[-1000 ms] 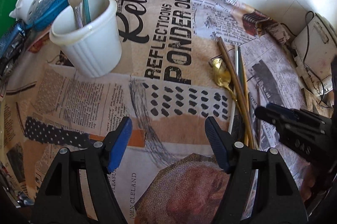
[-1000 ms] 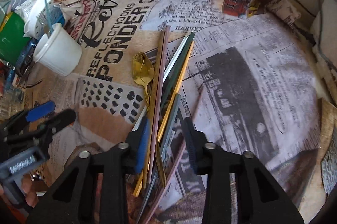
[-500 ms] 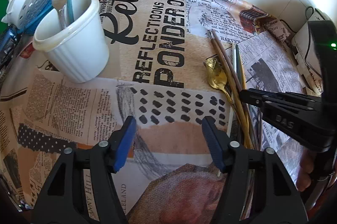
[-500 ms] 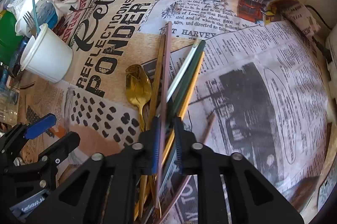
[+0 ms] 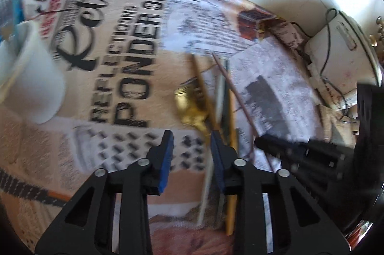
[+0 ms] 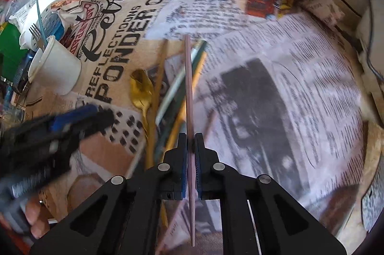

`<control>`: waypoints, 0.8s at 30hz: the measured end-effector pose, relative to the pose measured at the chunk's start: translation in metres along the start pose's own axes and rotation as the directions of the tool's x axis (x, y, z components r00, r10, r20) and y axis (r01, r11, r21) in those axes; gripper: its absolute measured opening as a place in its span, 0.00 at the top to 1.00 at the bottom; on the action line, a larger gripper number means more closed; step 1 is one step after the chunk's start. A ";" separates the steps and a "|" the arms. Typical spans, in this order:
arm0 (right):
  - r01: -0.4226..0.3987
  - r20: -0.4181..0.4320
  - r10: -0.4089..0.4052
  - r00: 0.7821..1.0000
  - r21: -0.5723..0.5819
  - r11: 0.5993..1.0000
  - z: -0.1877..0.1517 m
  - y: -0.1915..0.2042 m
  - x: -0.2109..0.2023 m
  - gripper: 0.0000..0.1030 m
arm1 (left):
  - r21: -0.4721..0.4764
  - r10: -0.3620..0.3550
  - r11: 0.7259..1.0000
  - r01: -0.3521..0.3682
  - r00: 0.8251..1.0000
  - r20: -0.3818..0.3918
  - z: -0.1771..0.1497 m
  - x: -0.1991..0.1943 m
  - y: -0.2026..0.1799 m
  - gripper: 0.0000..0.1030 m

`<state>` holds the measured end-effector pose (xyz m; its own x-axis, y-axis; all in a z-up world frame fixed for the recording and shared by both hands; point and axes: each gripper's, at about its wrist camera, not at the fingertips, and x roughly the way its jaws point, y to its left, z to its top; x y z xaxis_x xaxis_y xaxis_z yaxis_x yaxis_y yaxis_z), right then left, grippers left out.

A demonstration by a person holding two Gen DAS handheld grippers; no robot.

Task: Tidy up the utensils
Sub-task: 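Grasp the pink stick with the right tool while the left tool grasps a brown chopstick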

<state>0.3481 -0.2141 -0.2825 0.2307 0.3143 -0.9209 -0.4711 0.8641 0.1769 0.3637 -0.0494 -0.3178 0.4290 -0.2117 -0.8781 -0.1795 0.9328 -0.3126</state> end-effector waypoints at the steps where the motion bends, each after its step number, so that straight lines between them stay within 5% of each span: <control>1: -0.003 -0.004 0.003 1.000 0.008 1.000 -0.004 -0.005 -0.002 0.95 | 0.000 -0.020 1.000 0.020 1.000 -0.012 0.003 0.004 -0.003 0.76; 5: -0.011 -0.023 0.012 1.000 0.035 0.999 -0.019 -0.017 -0.005 0.95 | 0.010 -0.063 0.998 0.064 0.995 -0.078 0.012 0.029 -0.017 0.86; 12: -0.051 -0.052 0.053 0.997 0.043 0.998 -0.032 -0.028 -0.006 0.95 | 0.044 0.023 0.999 -0.019 0.994 -0.105 0.020 0.051 -0.029 0.86; 24: -0.085 -0.051 0.087 0.995 0.038 0.996 0.004 -0.033 0.009 0.94 | -0.017 0.024 1.000 -0.026 0.993 -0.115 0.040 0.067 -0.019 0.89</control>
<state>0.3691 -0.2388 -0.2951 0.1450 0.3678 -0.9185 -0.4568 0.8484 0.2676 0.4314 -0.0697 -0.3557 0.3198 -0.2212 -0.9213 -0.2057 0.9330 -0.2954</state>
